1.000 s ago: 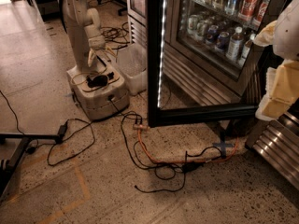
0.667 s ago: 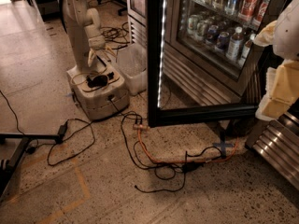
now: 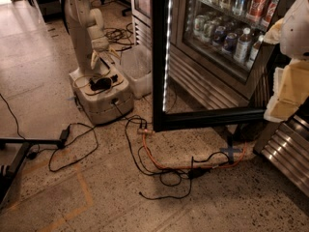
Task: Close left fridge door
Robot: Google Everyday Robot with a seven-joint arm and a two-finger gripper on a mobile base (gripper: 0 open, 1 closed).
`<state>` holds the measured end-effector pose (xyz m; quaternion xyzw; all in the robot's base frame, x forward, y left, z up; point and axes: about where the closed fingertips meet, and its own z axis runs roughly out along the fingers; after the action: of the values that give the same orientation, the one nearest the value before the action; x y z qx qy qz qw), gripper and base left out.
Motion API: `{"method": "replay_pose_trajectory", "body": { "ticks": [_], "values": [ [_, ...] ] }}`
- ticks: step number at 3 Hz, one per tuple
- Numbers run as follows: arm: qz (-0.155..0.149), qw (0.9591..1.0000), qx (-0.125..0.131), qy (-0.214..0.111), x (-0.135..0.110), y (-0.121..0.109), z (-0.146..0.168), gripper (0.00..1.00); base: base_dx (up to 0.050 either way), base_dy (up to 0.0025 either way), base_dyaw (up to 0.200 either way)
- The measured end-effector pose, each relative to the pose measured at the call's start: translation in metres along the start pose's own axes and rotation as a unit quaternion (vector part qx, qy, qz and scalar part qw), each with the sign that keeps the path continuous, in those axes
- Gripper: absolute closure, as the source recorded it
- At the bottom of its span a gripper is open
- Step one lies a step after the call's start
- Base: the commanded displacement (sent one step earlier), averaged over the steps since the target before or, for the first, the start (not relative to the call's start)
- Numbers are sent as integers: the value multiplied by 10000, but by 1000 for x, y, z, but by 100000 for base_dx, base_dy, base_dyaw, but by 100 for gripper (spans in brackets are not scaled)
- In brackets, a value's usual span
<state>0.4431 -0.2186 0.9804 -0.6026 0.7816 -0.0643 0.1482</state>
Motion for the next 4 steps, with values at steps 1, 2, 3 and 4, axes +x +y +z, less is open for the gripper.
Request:
{"method": "replay_pose_trajectory", "body": {
  "ticks": [1, 2, 3, 4],
  "values": [
    [-80, 9997, 28, -248, -8, 13, -5, 0, 0, 0, 0],
    [-135, 9970, -176, -739, -25, 43, 5, 0, 0, 0, 0],
    [-178, 9900, -601, -1266, -57, 77, 35, 0, 0, 0, 0],
    [-237, 9794, -1097, -1680, -81, 104, 63, 0, 0, 0, 0]
  ]
}}
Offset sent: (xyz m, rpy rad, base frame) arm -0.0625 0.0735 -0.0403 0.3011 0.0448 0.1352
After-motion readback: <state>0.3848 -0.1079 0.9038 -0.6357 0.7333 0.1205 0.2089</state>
